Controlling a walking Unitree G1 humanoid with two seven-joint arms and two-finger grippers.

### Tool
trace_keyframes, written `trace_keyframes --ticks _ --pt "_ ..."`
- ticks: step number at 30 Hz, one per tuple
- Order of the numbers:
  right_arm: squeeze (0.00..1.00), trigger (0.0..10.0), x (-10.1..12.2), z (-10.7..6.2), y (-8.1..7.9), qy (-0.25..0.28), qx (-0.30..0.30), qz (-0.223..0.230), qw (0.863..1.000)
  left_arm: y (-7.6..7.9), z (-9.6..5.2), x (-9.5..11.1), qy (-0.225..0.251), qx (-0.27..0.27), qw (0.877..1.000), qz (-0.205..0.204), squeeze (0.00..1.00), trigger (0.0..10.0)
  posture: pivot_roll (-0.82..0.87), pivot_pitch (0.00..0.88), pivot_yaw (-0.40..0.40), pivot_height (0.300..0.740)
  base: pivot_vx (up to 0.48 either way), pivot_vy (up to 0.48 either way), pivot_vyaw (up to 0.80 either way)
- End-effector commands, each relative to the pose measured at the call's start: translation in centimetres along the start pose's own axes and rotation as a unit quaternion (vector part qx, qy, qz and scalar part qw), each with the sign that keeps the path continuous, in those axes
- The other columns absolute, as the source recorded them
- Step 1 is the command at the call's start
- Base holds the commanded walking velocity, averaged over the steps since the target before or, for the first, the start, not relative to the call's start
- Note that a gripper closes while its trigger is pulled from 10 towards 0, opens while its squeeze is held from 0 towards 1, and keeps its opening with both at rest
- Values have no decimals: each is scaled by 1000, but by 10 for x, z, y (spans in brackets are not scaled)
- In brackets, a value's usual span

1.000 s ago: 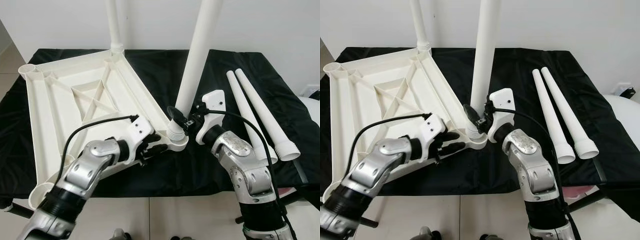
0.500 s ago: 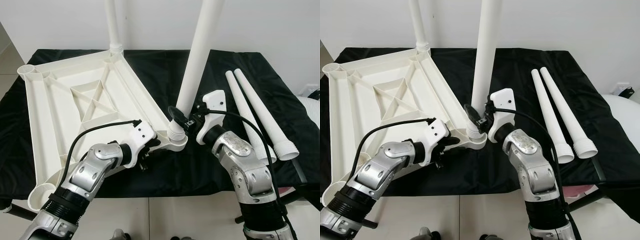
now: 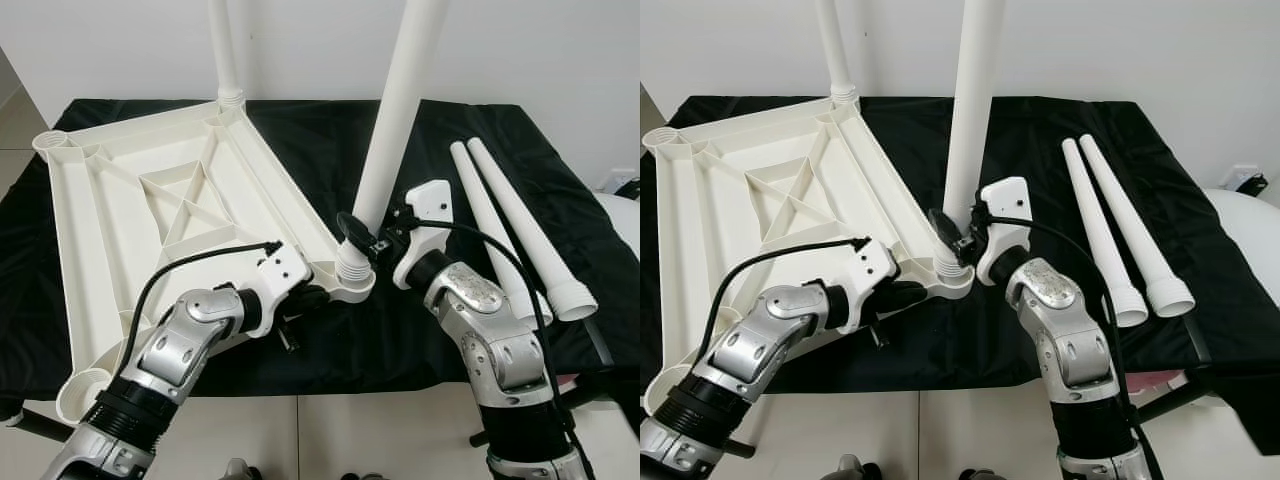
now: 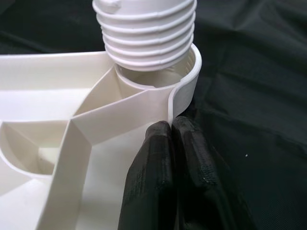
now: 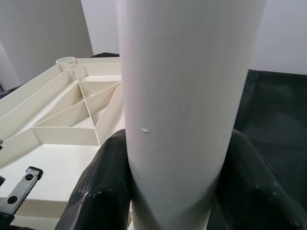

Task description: Building children table

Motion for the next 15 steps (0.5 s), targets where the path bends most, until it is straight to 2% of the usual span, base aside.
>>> trace_keyframes --ticks 1,15 --pt "0 10000 4 1 0 11 4 -2 1000 7 1 -14 -32 -19 999 -9 0 0 -1 142 -21 740 0 0 0" --pt "0 10000 -1 -1 -5 9 25 -11 1000 7 -4 -10 -19 -33 999 -13 0 0 5 146 -18 740 0 0 0"
Point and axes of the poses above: a point about 5 cm out from each wrist's last joint towards the gripper, its own z axis pointing out of the wrist towards the gripper, its own x axis along the axis of the wrist's last joint, y = z × x, the point moved 1 cm from there along z, pointing out of the wrist towards the gripper, and after that the axes turned 5 degrees about z, right-handed, at the moved point
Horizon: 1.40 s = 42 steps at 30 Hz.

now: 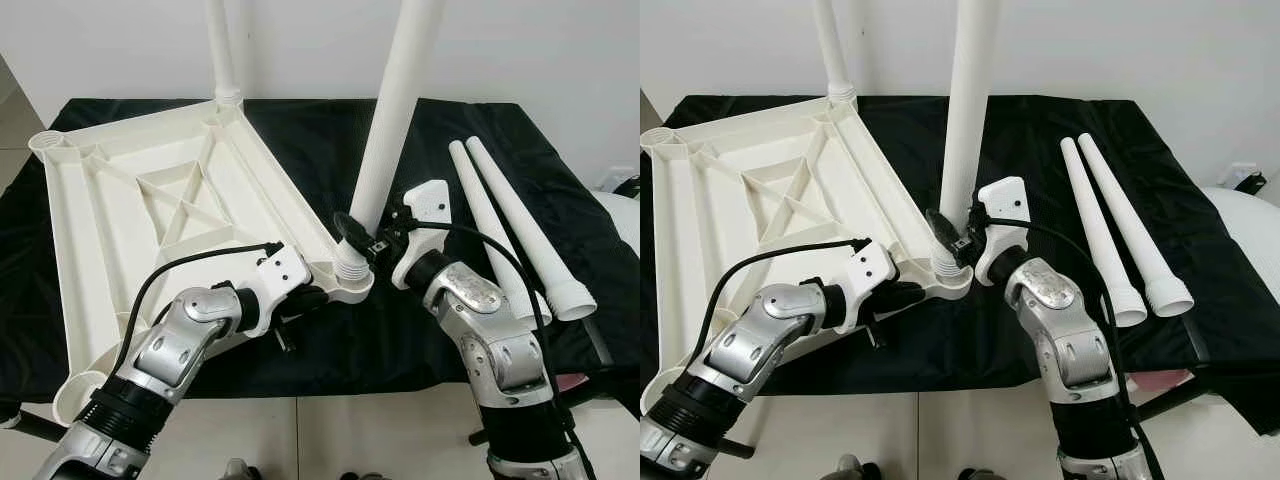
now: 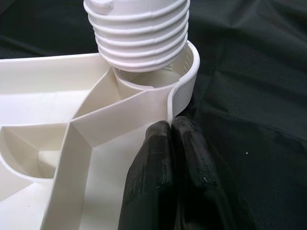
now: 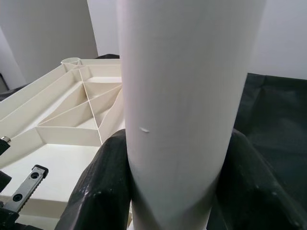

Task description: Building children table

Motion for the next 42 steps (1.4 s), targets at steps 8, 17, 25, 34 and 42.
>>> trace_keyframes --ticks 8,17,25,34,42 --pt "0 10000 -17 -7 -5 -18 9 -24 1000 5 0 -8 -13 -20 999 -21 0 0 5 151 -17 740 0 0 0" --pt "0 10000 -42 -12 -5 -44 -6 -10 999 4 -1 -7 -13 -25 999 -22 0 0 11 161 0 740 0 0 0" --pt "0 10000 -48 -14 3 -54 -10 0 998 3 -3 -7 -15 -25 999 -23 0 0 12 164 6 740 0 0 0" --pt "0 10000 -57 -14 11 -74 -15 -4 997 2 -5 -8 -18 -25 999 -25 0 0 23 169 6 740 0 0 0" --pt "0 10000 -66 -21 12 -119 -25 -18 992 1 -6 -9 -20 -25 999 -25 0 0 18 170 10 740 0 0 0"
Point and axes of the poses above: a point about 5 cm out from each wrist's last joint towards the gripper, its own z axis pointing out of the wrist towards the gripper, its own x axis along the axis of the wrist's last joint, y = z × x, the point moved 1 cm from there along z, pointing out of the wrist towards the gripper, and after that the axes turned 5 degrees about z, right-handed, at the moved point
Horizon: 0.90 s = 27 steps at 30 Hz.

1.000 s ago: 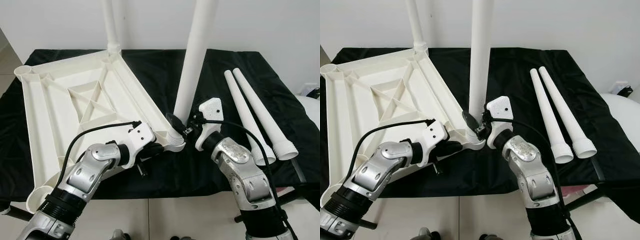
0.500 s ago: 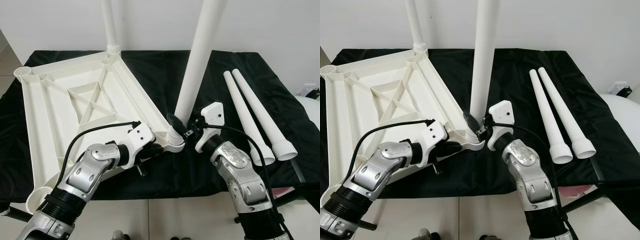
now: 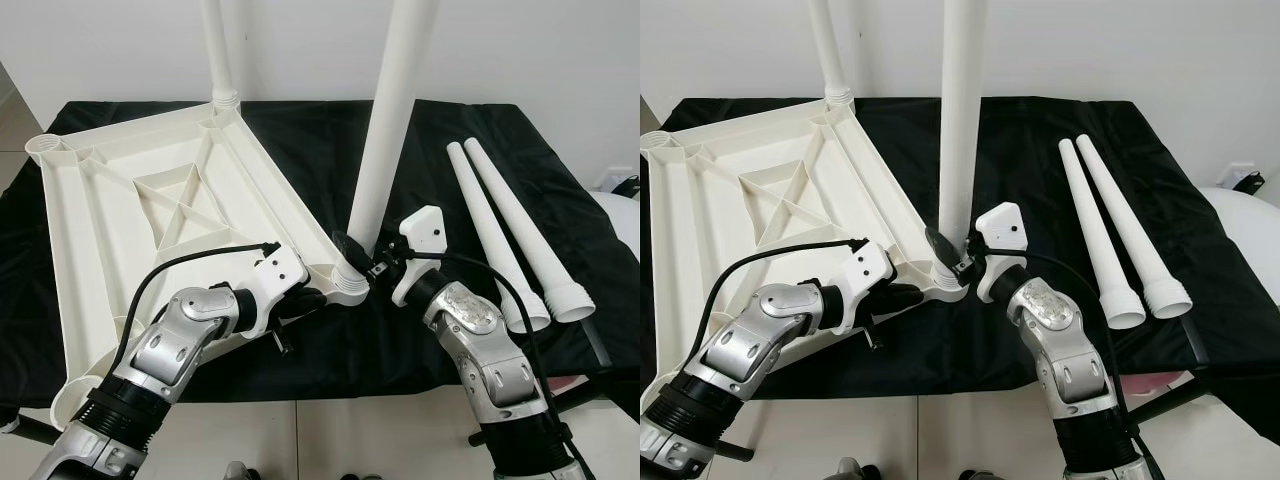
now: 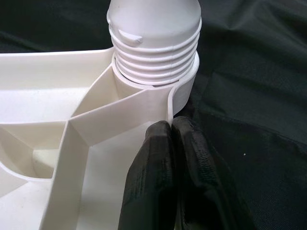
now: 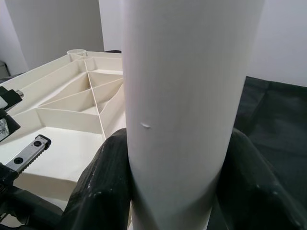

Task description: Building children table

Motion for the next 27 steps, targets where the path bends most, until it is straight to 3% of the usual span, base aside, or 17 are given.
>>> trace_keyframes --ticks 1,9,16,21,23,25,27 --pt "0 10000 -41 -10 8 -115 -35 11 993 2 -4 -6 -17 -16 1000 -5 0 0 16 171 11 740 0 0 0" --pt "0 10000 -48 -2 10 -141 -53 27 988 2 -2 -6 -16 -19 1000 -5 0 0 16 169 11 740 0 0 0" --pt "0 10000 -57 -12 1 -122 -58 87 987 2 -4 -6 -16 -15 1000 -7 0 0 26 168 9 740 0 0 0" --pt "0 10000 -63 -17 2 -135 -84 104 982 2 -4 -7 -17 -16 1000 -7 0 0 21 164 14 740 0 0 0" --pt "0 10000 -64 -17 3 -135 -89 94 982 2 -4 -7 -17 -17 1000 -7 0 0 20 164 15 740 0 0 0" --pt "0 10000 -61 -17 -3 -130 -67 45 988 2 -3 -7 -17 -19 1000 -6 0 0 15 161 19 740 0 0 0" --pt "0 10000 -60 -17 -6 -130 -59 23 989 2 -3 -7 -18 -19 1000 -6 0 0 15 161 19 740 0 0 0"
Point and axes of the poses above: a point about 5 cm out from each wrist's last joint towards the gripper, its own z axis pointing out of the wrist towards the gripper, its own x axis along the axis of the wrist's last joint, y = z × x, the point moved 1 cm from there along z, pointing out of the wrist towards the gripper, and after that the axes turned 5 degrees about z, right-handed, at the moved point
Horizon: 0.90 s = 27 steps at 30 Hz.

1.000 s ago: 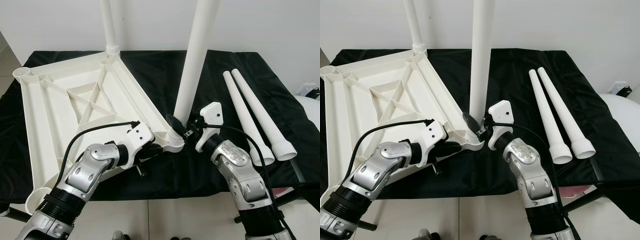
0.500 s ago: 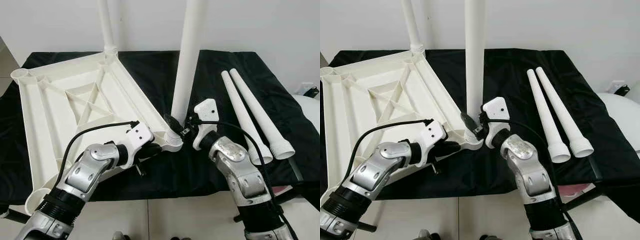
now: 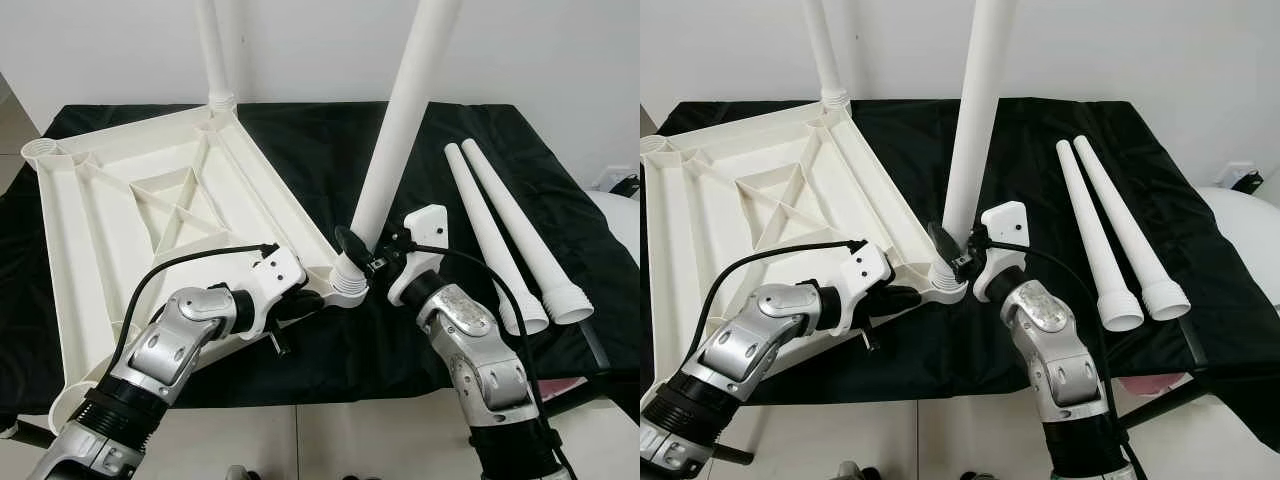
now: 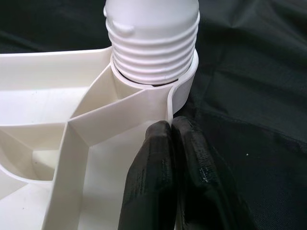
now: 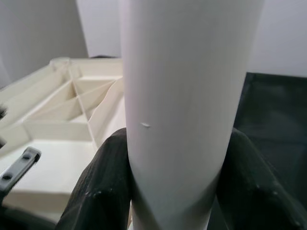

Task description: Building children table

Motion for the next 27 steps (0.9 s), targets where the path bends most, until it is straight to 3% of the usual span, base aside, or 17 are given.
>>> trace_keyframes --ticks 1,8,13,20,27 --pt "0 10000 -53 -16 2 -121 -21 -7 992 2 -2 -6 -14 -11 1000 -4 0 0 16 160 18 740 0 0 0" --pt "0 10000 -55 -23 -6 -103 -4 -10 995 2 -2 -6 -14 -11 1000 -4 0 0 18 157 16 740 0 0 0" --pt "0 10000 -58 -27 -1 -95 -35 37 994 2 -3 -6 -15 -10 1000 -5 0 0 19 158 15 740 0 0 0" --pt "0 10000 -59 -27 -1 -94 -41 45 994 2 -3 -6 -15 -10 1000 -5 0 0 18 158 16 740 0 0 0" --pt "0 10000 -68 -25 2 -134 -41 52 989 2 -3 -5 -14 -12 1000 -4 0 0 18 160 21 740 0 0 0"
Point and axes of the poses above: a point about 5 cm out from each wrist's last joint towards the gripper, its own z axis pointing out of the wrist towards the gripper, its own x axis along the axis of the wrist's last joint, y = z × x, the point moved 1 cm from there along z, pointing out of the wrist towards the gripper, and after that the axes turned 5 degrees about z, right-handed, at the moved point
